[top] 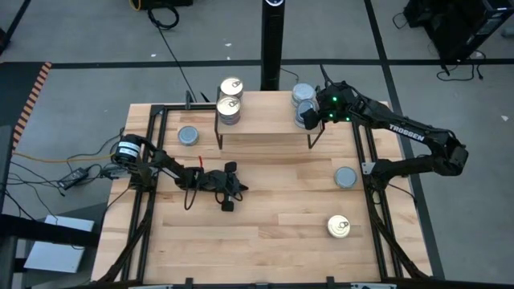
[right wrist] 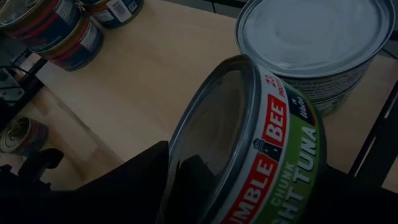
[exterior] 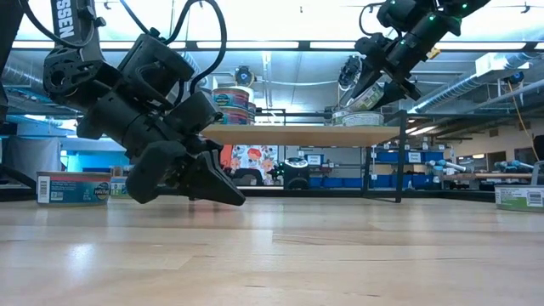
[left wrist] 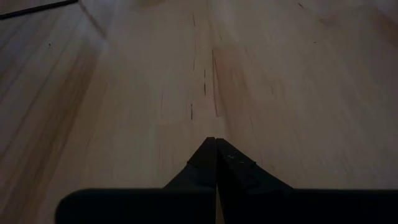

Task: Stack canned seafood by type on shelf
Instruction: Stack the green tuna can on the bottom green tuna can on the shelf

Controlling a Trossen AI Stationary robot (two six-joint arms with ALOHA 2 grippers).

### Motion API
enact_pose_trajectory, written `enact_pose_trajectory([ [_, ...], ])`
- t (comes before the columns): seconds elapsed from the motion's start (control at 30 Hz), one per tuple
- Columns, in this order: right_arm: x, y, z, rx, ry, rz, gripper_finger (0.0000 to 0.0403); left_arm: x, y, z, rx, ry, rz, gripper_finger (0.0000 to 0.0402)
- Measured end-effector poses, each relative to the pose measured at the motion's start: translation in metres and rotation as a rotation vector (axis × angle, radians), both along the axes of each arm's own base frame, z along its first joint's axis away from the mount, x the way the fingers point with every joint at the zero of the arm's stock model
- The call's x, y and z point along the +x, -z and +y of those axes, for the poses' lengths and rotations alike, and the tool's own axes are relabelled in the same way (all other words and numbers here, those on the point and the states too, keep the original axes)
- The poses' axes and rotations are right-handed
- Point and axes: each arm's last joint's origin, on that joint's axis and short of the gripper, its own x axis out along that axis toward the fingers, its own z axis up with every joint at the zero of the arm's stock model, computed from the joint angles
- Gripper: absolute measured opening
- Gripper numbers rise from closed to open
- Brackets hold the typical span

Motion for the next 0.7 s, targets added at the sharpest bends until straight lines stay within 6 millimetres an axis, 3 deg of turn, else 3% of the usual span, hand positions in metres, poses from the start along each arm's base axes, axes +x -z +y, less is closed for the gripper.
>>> enact_pose_trajectory([
  [0.53,0.0,-0.001,0.0,-0.016,-0.011,-0.001,0.0282,0.0,0.0,0.0,-0.005,-0.003,0.0,0.0004],
  [0.7,-0.002,-0.011,0.002,-0.041,-0.017,-0.021,0.0282,0.0,0.0,0.0,-0.006,-0.004,0.0,0.0004],
])
